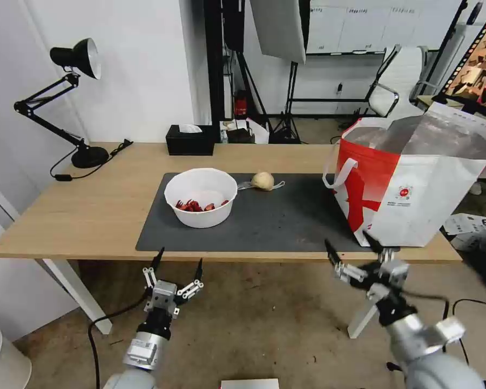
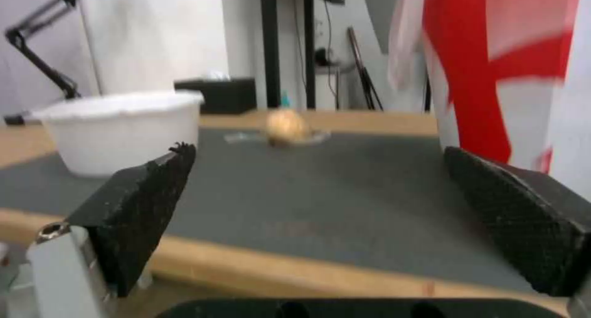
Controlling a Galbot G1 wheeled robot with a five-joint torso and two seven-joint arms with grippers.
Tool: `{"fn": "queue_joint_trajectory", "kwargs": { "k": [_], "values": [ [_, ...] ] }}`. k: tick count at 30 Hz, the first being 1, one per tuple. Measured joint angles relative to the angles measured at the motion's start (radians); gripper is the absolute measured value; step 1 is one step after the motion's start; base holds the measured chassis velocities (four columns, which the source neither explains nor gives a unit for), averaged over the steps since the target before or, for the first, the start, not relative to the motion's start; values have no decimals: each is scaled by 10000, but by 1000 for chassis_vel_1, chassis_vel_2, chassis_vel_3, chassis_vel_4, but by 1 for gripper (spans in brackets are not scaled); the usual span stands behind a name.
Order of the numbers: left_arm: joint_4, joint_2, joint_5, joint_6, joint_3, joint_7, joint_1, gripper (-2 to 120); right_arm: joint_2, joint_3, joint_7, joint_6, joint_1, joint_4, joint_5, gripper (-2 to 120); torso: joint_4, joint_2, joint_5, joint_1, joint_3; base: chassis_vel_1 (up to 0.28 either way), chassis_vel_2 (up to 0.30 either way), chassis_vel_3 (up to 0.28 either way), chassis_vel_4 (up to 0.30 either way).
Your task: Pick up the trash from the table and place it into the takeout bag.
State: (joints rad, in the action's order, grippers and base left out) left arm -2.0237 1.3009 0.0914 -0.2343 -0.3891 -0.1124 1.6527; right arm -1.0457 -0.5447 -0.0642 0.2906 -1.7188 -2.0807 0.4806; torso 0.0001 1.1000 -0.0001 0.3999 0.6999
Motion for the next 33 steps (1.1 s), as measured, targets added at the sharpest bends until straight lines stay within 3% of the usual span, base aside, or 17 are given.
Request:
{"fn": "queue_joint_trajectory", "kwargs": {
  "k": [33],
  "values": [
    [-130,-15,-7,50,-87,24,227,100,-160,294,158,-411,61,474,-256,100,-1,0,1,1,1,0,0,0,0]
  ]
}}
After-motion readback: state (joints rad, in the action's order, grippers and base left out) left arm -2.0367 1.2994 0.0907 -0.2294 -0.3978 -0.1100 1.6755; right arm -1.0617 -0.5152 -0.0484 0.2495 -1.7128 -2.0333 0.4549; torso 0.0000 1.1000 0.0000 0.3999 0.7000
